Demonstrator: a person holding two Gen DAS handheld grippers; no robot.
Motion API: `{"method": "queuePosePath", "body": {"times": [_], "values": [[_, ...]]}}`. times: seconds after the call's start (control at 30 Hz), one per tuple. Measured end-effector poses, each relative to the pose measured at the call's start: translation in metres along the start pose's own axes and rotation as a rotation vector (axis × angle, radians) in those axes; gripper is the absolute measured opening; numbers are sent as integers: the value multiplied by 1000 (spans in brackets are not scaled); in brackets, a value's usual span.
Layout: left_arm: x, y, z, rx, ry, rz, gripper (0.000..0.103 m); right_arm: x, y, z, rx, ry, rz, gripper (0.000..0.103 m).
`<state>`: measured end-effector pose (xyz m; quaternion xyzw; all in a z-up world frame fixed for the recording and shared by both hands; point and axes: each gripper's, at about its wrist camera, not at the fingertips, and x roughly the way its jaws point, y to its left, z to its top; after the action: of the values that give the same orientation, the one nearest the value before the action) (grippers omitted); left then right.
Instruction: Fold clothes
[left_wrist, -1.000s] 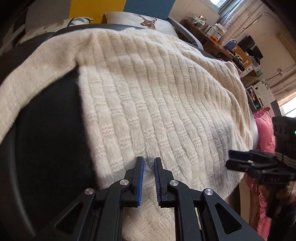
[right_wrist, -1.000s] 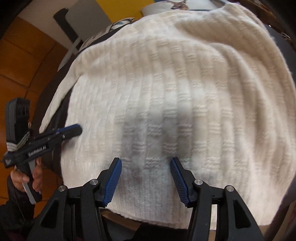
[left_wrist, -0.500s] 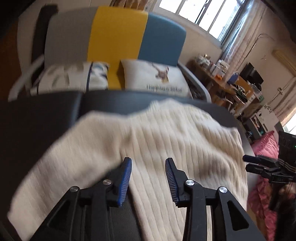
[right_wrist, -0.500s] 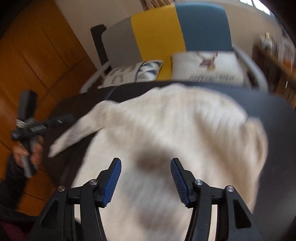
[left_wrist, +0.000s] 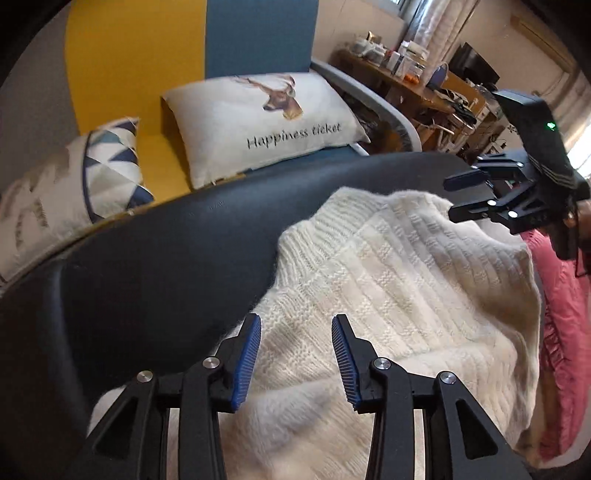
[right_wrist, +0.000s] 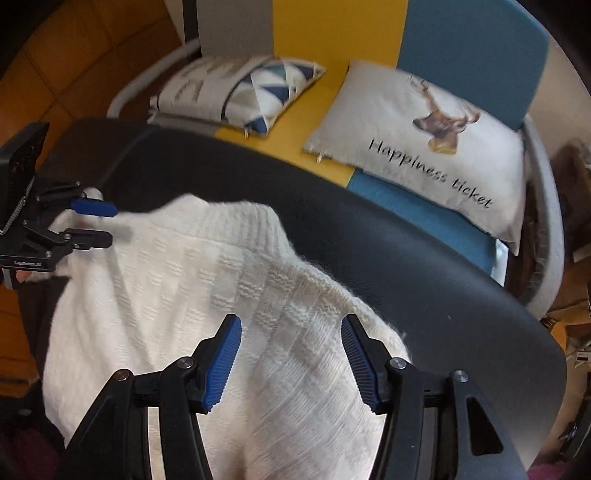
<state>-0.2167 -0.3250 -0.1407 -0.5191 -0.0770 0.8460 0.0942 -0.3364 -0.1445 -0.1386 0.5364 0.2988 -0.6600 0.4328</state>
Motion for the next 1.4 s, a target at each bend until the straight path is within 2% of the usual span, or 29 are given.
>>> {"method": "queuePosePath", "body": {"times": [0.07, 0.23, 0.3, 0.33, 0.37, 0.4, 0.43, 0.47, 0.57, 0.63, 0.73, 0.83, 0.97, 1.07, 1.13, 1.27, 1.33, 1.4], "values": [[13, 5, 2, 1, 24, -21, 42, 16, -5, 5, -24, 54, -1, 58], [26, 1, 1, 26, 71, -66, 54, 42, -7, 3, -72, 146, -20, 59], [28, -5, 0, 54, 74, -57, 55, 42, -2, -2, -95, 123, -48, 59], [29, -12, -2, 87, 76, -22, 53, 39, 0, -6, -95, 106, -69, 57], [30, -19, -3, 120, 77, 13, 50, 36, 3, -10, -92, 90, -80, 51], [31, -26, -5, 150, 76, 44, 29, 33, 8, -14, -87, 76, -88, 33], [31, -33, -8, 172, 70, 62, 15, 31, 12, -19, -83, 61, -95, 21], [31, -40, -10, 188, 61, 79, 12, 28, 18, -25, -89, 54, -115, 11], [25, -51, -13, 186, -3, 128, 10, 20, 34, -42, -108, 37, -181, 9], [20, -59, -13, 183, -54, 160, 9, 2, 35, -50, -73, -22, -204, 9], [12, -71, -3, 176, -125, 191, 9, -29, 16, -46, 46, -138, -244, 9], [20, -76, 14, 163, -137, 218, 9, -25, -7, -42, 146, -122, -265, 9], [41, -70, 26, 45, -75, 147, 11, 0, -17, -44, 195, -66, -267, 11], [18, -56, 19, -81, -102, 38, 15, -21, -7, -49, 203, -137, -298, 20], [-10, -44, 8, -158, -127, -9, 15, -39, 1, -53, 207, -191, -320, 21], [-93, 5, -52, -349, -208, -46, 19, -74, 21, -63, 208, -296, -365, 25], [-130, 31, -95, -434, -229, 2, 26, -85, 42, -76, 189, -330, -333, 25], [-170, 61, -147, -541, -251, 71, 26, -89, 68, -92, 170, -349, -263, 25]]}}
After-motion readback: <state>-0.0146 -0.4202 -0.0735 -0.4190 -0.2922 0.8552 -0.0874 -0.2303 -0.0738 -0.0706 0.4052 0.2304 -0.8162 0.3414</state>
